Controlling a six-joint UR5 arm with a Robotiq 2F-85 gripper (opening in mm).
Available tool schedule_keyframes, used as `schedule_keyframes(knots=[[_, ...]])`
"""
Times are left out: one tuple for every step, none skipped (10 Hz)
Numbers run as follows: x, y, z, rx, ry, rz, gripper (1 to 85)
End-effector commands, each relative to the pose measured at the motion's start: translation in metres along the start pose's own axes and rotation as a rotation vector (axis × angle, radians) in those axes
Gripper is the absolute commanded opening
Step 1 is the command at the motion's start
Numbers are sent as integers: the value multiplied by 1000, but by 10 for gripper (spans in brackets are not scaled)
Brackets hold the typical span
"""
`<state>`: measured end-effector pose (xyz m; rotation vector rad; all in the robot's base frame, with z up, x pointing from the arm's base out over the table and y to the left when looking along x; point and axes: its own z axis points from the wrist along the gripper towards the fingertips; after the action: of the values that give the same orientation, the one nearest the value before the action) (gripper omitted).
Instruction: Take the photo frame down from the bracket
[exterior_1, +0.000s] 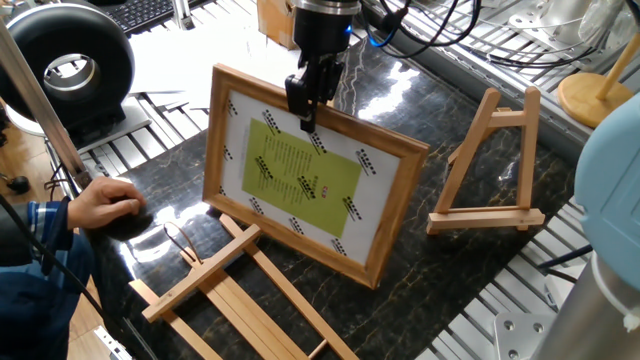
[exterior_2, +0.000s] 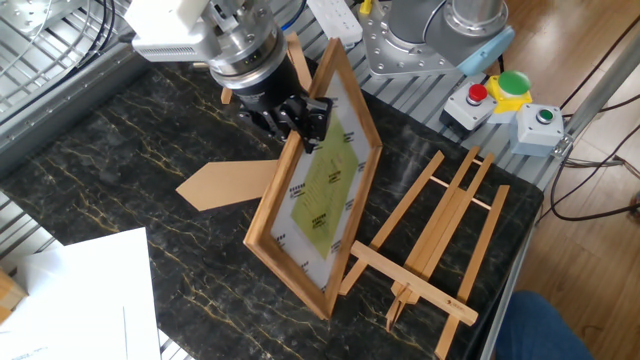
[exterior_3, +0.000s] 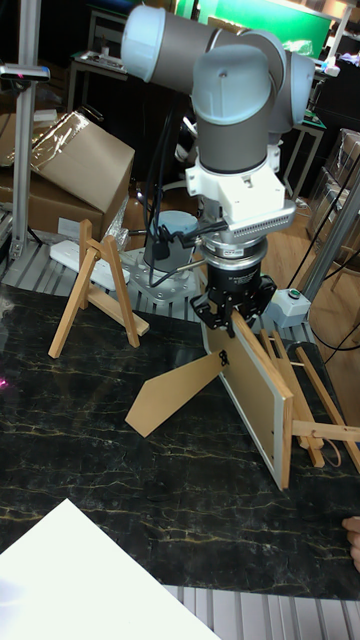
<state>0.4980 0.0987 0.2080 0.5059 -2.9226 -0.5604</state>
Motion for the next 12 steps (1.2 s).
schedule_keyframes(knots=[[-2, -7, 2, 3, -24, -16, 10], [0, -11, 3, 10, -25, -25, 10], [1, -14, 3, 16, -24, -27, 10], [2, -17, 3, 25, -21, -28, 10], [2, -18, 4, 26, -24, -28, 10], [3, -18, 4, 25, -25, -29, 10], [3, -18, 4, 26, -24, -27, 10], [4, -20, 4, 33, -20, -25, 10], [4, -21, 4, 36, -19, -26, 10], [2, -23, 4, 43, -28, -31, 10], [-1, -37, 3, 99, -36, -61, 10], [-4, -50, 1, 148, -45, -92, 10]])
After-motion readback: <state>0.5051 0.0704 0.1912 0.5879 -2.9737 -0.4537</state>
